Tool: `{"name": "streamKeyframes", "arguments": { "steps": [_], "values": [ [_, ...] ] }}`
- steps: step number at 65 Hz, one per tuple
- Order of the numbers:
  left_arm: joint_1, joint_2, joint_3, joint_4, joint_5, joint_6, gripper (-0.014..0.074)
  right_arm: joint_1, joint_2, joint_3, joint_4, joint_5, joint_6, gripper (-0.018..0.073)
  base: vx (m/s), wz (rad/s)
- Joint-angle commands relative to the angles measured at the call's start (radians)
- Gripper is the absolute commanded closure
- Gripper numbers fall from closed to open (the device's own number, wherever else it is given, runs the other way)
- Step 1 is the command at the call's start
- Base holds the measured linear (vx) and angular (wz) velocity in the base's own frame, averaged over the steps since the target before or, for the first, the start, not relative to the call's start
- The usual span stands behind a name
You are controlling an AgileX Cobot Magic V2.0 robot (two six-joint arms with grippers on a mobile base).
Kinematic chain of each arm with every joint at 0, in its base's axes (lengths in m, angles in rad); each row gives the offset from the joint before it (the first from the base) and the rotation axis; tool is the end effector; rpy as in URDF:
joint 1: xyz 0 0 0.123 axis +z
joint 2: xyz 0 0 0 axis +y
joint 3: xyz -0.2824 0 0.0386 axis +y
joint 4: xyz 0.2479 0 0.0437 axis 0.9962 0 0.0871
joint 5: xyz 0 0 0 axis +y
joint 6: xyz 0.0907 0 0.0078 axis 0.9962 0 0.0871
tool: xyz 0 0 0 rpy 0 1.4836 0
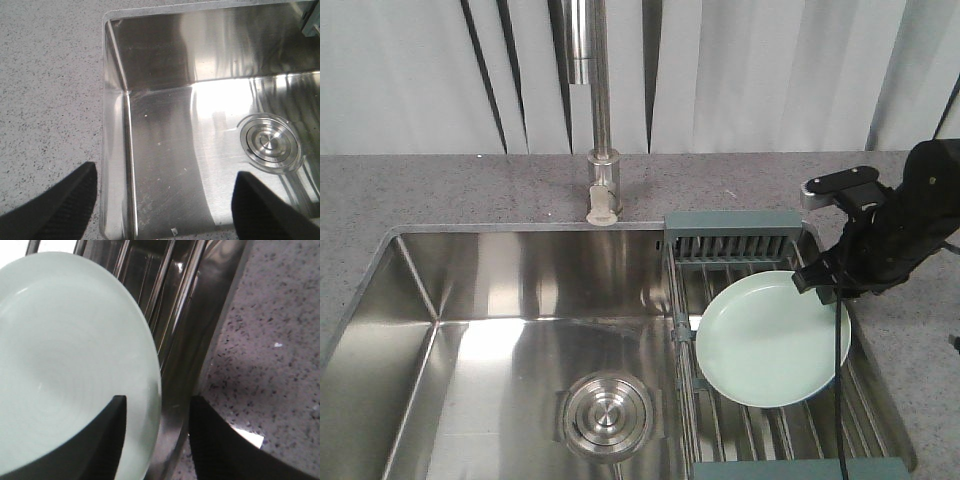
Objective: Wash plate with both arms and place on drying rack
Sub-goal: 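Lower the plate onto the drying rack with the right gripper, then open the right gripper and withdraw it from the plate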
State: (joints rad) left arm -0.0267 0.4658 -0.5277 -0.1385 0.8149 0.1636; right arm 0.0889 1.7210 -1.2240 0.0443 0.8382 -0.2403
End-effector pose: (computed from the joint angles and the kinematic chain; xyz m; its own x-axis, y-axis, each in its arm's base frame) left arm 0.0809 -0.0113 0.2876 -0.6050 0.0841 -0.7917 0.1475 0.9890 -0.0077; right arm 0.3463 0.0339 0.2303 -0.9028 -0.2903 -0.3172 -0.2945 0.9550 -0.0359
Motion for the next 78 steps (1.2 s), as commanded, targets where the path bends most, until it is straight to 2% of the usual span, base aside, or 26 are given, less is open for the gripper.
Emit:
{"name": "streamKeyframes", "arguments": {
  "steps": [1, 10, 20, 40, 58, 78],
  "values": [
    [0.001, 0.006, -0.025, -0.01, -0.057, -0.008, 0.0076, 0.0, -0.102, -0.022, -0.003, -0.009, 0.031, 0.0182, 0.0, 0.0],
    [0.001, 0.006, -0.025, -0.01, -0.057, -0.008, 0.0076, 0.0, -0.2, 0.016, 0.034, -0.03, 0.039, 0.0185, 0.0, 0.0],
    [0.001, 0.006, -0.025, -0.01, -0.057, -0.008, 0.0076, 0.0, -0.343, 0.134, 0.057, -0.092, 0.039, 0.0185, 0.0, 0.0],
    [0.001, 0.006, -0.025, -0.01, -0.057, -0.008, 0.0076, 0.0, -0.627, 0.329, 0.103, -0.083, 0.043, 0.0188, 0.0, 0.0],
    [0.001, 0.006, -0.025, -0.01, -0.057, -0.008, 0.0076, 0.0, -0.865, 0.431, 0.102, -0.034, 0.046, 0.0188, 0.0, 0.0],
    [0.001, 0.006, -0.025, -0.01, -0.057, -0.008, 0.0076, 0.0, -1.047, 0.443, 0.103, 0.075, 0.054, 0.0188, 0.0, 0.0]
  ]
}}
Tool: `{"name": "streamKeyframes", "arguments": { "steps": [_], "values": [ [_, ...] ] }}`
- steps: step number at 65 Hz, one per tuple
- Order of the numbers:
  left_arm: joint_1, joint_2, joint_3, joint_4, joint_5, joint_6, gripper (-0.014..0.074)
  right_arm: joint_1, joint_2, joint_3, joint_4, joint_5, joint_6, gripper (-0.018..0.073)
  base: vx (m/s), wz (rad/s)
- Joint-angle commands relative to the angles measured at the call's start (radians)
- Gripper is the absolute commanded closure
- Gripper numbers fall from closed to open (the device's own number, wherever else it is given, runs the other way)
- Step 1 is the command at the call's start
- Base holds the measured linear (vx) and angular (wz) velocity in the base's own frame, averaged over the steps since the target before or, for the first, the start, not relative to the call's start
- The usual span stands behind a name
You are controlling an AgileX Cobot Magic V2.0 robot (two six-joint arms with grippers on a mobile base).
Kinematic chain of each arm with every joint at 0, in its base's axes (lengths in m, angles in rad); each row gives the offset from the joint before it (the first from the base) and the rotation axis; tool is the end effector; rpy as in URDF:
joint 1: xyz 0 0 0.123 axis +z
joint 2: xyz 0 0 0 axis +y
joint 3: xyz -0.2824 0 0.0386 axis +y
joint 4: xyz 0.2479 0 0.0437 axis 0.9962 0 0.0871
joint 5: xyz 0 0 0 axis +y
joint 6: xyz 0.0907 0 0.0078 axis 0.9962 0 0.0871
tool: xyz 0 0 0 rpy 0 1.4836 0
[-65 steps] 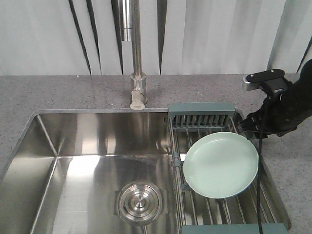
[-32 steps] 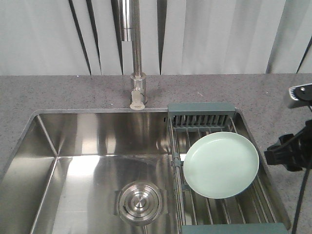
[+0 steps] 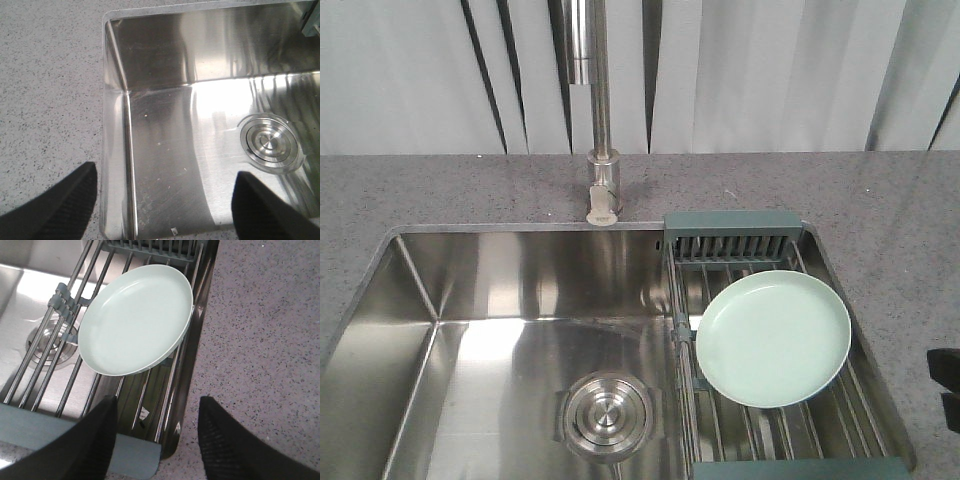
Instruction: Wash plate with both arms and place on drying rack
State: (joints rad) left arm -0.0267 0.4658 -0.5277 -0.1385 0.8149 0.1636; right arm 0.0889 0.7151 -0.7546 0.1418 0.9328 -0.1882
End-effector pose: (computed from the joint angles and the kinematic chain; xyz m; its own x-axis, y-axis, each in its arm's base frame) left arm 0.0809 -0.0113 0.2876 -0.6050 0.0841 -0.7917 0.1475 0.9890 -0.0077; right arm 0.1195 0.0210 0.3257 -0.6944 -0.1648 -0.7005 -0.2398 0.9708 0.0093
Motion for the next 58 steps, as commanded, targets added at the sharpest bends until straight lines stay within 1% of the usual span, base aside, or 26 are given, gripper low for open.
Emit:
{"name": "streamKeyframes", "arguments": {
  "steps": [1, 14, 31, 58],
  "values": [
    [0.001, 0.006, -0.025, -0.01, -0.057, -0.008, 0.0076, 0.0, -0.048, -0.027, 0.005, -0.016, 0.002, 0.0188, 0.0, 0.0],
    [0.001, 0.006, -0.025, -0.01, -0.057, -0.008, 0.0076, 0.0, -0.124, -0.027, 0.004, 0.029, 0.001, 0.0188, 0.0, 0.0],
    [0.001, 0.006, -0.025, -0.01, -0.057, -0.008, 0.0076, 0.0, -0.146, -0.027, 0.004, 0.077, 0.001, 0.0188, 0.0, 0.0],
    [0.001, 0.006, -0.025, -0.01, -0.057, -0.008, 0.0076, 0.0, -0.146, -0.027, 0.004, 0.081, 0.0, 0.0188, 0.0, 0.0]
  ]
}}
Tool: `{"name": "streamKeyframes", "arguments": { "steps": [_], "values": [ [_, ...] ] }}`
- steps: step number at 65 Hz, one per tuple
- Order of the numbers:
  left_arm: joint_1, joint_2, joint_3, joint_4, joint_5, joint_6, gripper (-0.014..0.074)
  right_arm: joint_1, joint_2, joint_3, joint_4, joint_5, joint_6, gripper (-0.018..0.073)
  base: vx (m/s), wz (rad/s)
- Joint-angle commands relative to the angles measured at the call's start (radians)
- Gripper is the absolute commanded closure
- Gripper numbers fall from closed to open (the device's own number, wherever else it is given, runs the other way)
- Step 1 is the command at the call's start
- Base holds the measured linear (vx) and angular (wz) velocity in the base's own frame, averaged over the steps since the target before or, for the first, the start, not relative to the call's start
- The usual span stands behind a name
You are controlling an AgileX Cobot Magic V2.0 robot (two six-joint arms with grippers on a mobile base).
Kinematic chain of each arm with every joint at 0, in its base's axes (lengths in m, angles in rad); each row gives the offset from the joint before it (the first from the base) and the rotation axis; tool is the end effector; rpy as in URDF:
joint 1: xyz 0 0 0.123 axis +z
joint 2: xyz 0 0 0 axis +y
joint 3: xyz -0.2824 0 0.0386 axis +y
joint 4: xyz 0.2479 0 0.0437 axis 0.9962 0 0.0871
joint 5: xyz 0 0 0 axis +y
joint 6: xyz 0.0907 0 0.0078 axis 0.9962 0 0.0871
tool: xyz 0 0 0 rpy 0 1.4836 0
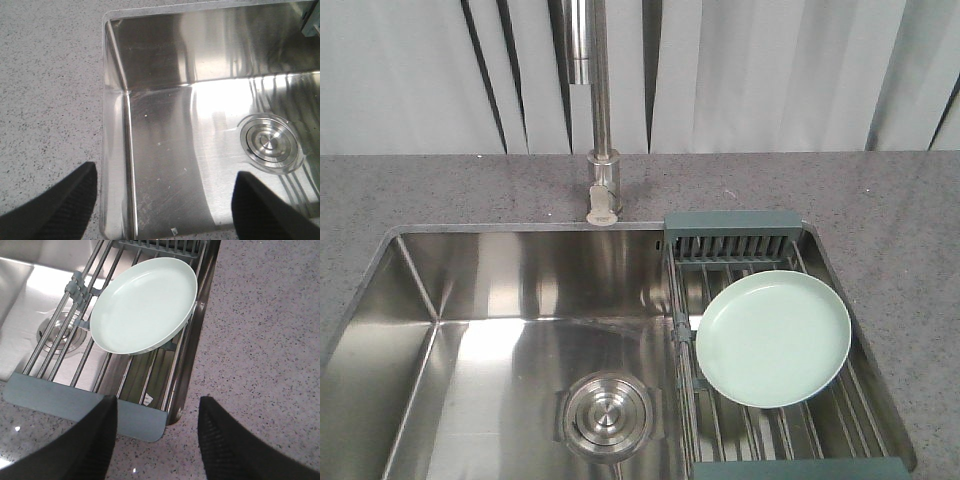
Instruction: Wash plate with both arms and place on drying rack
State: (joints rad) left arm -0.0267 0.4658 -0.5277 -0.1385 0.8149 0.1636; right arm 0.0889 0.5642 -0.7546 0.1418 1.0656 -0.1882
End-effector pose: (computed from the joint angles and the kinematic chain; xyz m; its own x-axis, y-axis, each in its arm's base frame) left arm 0.0809 -0.0113 0.2876 -0.6050 0.0841 -0.7917 0.1475 0.9890 -0.0077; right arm 0.0797 0.0184 0.3326 -0.6773 -0.1789 -0.7136 -0.2577 0.9662 0.0024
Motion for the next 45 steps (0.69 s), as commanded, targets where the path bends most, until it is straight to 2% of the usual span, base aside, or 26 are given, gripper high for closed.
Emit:
{"name": "streamKeyframes", "arguments": {
  "steps": [1, 21, 32, 45],
  "values": [
    [0.001, 0.006, -0.025, -0.01, -0.057, -0.008, 0.0076, 0.0, 0.005, -0.027, 0.004, -0.051, 0.0, 0.0188, 0.0, 0.0],
    [0.001, 0.006, -0.025, -0.01, -0.057, -0.008, 0.0076, 0.0, 0.005, -0.027, 0.004, -0.051, 0.0, 0.0188, 0.0, 0.0],
    [0.001, 0.006, -0.025, -0.012, -0.094, -0.008, 0.0076, 0.0, 0.005, -0.027, 0.004, -0.051, 0.0, 0.0188, 0.0, 0.0],
    [0.001, 0.027, -0.1, -0.011, -0.113, -0.008, 0.0076, 0.0, 0.005, -0.027, 0.004, -0.05, 0.0, 0.0188, 0.0, 0.0]
  ]
}}
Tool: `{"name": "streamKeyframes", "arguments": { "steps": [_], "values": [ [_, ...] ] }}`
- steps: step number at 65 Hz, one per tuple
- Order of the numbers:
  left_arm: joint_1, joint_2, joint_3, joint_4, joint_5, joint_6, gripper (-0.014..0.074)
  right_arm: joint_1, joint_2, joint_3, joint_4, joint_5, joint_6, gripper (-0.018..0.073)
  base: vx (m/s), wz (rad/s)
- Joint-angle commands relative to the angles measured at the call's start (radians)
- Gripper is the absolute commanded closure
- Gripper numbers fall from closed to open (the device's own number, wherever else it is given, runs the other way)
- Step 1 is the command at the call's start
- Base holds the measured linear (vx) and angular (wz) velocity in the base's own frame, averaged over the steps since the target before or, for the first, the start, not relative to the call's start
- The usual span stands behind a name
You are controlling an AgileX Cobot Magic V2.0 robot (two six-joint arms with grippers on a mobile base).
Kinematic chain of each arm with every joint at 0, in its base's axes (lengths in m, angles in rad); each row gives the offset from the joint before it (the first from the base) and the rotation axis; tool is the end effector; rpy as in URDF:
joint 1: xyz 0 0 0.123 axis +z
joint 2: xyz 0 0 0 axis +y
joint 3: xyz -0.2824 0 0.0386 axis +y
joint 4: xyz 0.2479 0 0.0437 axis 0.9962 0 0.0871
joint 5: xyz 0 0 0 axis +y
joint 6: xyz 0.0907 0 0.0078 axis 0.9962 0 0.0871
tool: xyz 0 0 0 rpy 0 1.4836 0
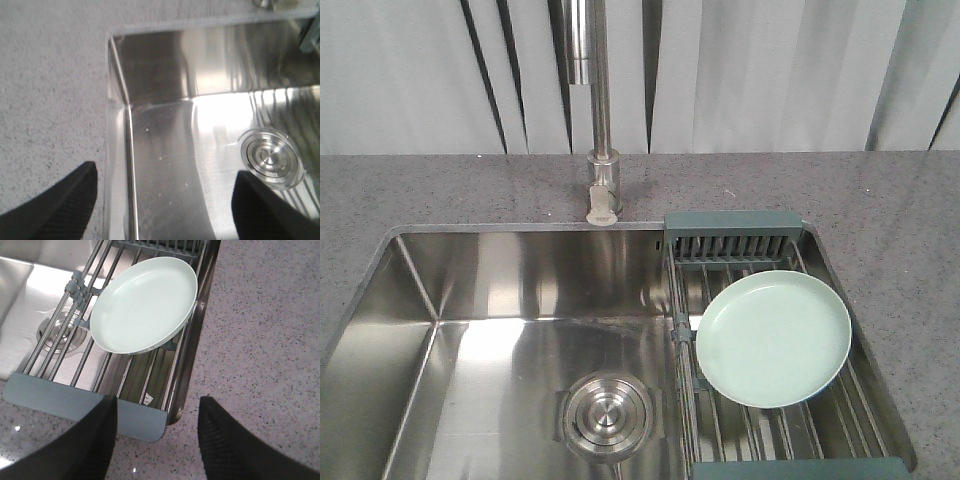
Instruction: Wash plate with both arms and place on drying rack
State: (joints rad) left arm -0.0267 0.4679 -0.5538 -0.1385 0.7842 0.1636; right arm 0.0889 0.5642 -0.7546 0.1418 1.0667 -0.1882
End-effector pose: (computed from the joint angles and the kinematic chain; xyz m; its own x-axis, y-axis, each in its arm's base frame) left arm 0.0827 -0.0111 0.2979 -0.5615 0.0799 -0.8236 0.1436 0.9896 -0.0019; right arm 0.0797 0.0184 0.3325 -0.6780 -0.1791 -0.7129 -0.2579 0.9662 0.0026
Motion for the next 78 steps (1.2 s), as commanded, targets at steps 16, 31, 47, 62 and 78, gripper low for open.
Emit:
{"name": "streamKeyframes", "arguments": {
  "steps": [16, 31, 47, 62, 78],
  "values": [
    [0.001, 0.191, -0.224, -0.008, -0.065, 0.002, 0.0092, 0.0, 0.005, -0.027, 0.004, -0.051, 0.0, 0.0188, 0.0, 0.0],
    [0.001, 0.385, -0.332, -0.008, -0.067, 0.002, 0.0223, 0.0, 0.005, -0.027, 0.004, -0.051, 0.0, 0.0188, 0.0, 0.0],
    [0.001, 0.549, -0.401, -0.009, -0.076, 0.002, 0.0436, 0.0, 0.005, -0.027, 0.004, -0.051, 0.0, 0.0188, 0.0, 0.0],
    [0.001, 0.658, -0.422, -0.014, -0.096, 0.002, 0.0605, 0.0, 0.005, -0.027, 0.004, -0.052, 0.0, 0.0188, 0.0, 0.0],
    [0.001, 0.787, -0.422, -0.167, -0.147, 0.162, 0.0604, 0.0, 0.005, -0.027, 0.004, -0.051, 0.0, 0.0188, 0.0, 0.0]
  ]
}}
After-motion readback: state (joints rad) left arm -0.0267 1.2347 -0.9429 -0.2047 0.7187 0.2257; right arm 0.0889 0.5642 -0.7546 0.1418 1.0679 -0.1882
